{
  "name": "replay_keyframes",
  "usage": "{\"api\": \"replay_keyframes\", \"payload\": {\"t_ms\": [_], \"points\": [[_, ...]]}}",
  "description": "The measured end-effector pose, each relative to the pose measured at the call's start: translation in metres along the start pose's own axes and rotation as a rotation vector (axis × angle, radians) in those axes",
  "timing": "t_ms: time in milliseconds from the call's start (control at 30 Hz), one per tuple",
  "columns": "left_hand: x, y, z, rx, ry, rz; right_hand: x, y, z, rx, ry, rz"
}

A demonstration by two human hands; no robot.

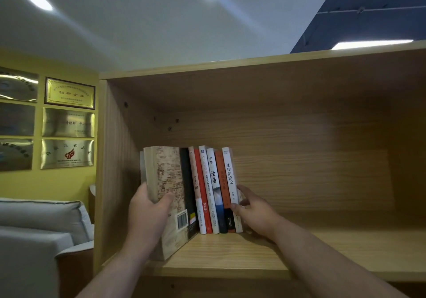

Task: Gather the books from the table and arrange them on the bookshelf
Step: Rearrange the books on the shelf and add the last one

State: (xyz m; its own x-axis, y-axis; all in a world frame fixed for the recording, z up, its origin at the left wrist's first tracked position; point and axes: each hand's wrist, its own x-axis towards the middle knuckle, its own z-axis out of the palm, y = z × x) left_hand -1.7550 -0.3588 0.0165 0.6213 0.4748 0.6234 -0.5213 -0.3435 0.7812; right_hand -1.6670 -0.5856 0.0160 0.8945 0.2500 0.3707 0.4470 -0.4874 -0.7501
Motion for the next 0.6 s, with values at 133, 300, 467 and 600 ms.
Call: {"api": "replay_keyframes", "payload": {"t_ms": [133,300,467,600], "points": [[-0.012,0.009,-0.020,-0.194,-0.001,-0.017,-0.006,-0.005,0.003,0.044,0.038,-0.024],[-0.020,0.023,-0.018,-0.555,-0.143,-0.175,-0.024,-0.029,0.000,0.179,0.215,-0.216],[-0.027,0.031,0.024,-0.651,-0.360,-0.282,-0.042,-0.031,-0.010,0.781,-0.181,0.028],[-0.022,0.033,0.045,-0.527,-0.476,-0.224,-0.055,-0.022,-0.027,0.819,-0.113,0.057]]}}
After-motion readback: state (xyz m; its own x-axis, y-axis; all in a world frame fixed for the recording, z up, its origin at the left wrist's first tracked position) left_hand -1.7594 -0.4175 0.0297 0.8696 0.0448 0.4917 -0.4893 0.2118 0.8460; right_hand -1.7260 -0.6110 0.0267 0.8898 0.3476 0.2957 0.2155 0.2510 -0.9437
